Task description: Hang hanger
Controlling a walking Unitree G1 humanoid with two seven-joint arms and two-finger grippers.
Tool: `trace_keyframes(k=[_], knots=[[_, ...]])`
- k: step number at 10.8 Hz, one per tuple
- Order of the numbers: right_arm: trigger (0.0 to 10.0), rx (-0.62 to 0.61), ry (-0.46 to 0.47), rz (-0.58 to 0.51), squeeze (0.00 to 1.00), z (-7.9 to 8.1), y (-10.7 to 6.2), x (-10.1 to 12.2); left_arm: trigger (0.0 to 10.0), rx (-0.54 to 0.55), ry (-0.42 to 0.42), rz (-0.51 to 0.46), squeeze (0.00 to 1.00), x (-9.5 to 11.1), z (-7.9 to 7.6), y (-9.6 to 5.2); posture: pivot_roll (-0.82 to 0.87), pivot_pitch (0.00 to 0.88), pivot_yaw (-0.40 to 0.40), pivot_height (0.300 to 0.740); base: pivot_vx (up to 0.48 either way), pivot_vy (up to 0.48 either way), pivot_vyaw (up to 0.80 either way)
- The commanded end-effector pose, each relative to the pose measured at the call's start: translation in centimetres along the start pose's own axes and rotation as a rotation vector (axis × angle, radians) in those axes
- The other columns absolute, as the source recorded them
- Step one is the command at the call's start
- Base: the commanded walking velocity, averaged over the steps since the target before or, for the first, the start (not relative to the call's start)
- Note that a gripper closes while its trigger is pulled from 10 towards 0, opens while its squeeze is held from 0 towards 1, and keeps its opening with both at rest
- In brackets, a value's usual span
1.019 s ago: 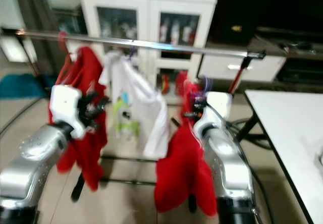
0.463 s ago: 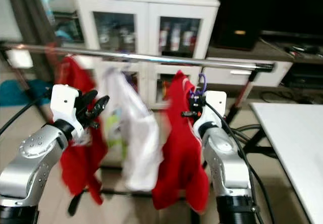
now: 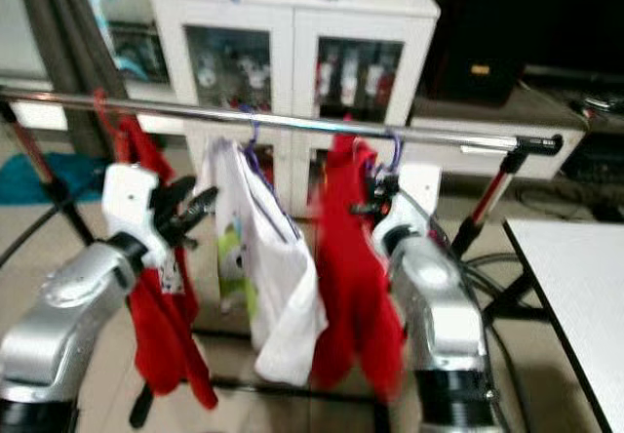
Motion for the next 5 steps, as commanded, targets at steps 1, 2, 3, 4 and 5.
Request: trace_keyframes(k=[1, 2, 3, 4, 5], knots=[[10.0, -0.020, 0.000, -0.035, 0.00, -0.5, 0.3, 1.0, 10.0, -0.020, 0.002, 0.002, 0.00, 0.2, -0.4, 0.0, 0.13, 0.000, -0.043, 0.740, 0.000, 0.000, 0.00], [10.0, -0.014, 0.001, -0.036, 0.00, -0.3, 0.9, 1.3, 10.0, -0.030, 0.019, 0.002, 0.00, 0.3, -0.4, 0.0, 0.13, 0.000, -0.043, 0.740, 0.000, 0.000, 0.00], [10.0, -0.009, -0.005, -0.028, 0.00, -0.3, 1.7, 1.5, 10.0, -0.049, 0.029, 0.017, 0.00, 0.2, -0.5, -0.1, 0.13, 0.000, -0.051, 0.740, 0.000, 0.000, 0.00], [10.0, -0.005, -0.020, -0.013, 0.00, -0.3, 2.4, 1.6, 10.0, -0.085, 0.046, 0.044, 0.00, 0.0, -0.8, -0.2, 0.14, 0.000, -0.053, 0.740, 0.000, 0.000, 0.00], [10.0, -0.014, -0.034, 0.019, 0.00, -0.5, 3.4, 1.6, 10.0, -0.176, 0.045, 0.096, 0.00, -0.5, -1.8, -0.5, 0.14, 0.000, -0.052, 0.740, 0.000, 0.000, 0.00]])
Point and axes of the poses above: a point about 5 cm out from each wrist's last joint towards the gripper, its own y axis pointing out of the wrist towards the gripper, its own x axis along the axis of the wrist's last joint, z = x × y, the point moved 2 cm from there along y, pointing out of the wrist towards the gripper, and after that the axes turned 15 degrees about -y, right-handed, at the moved point
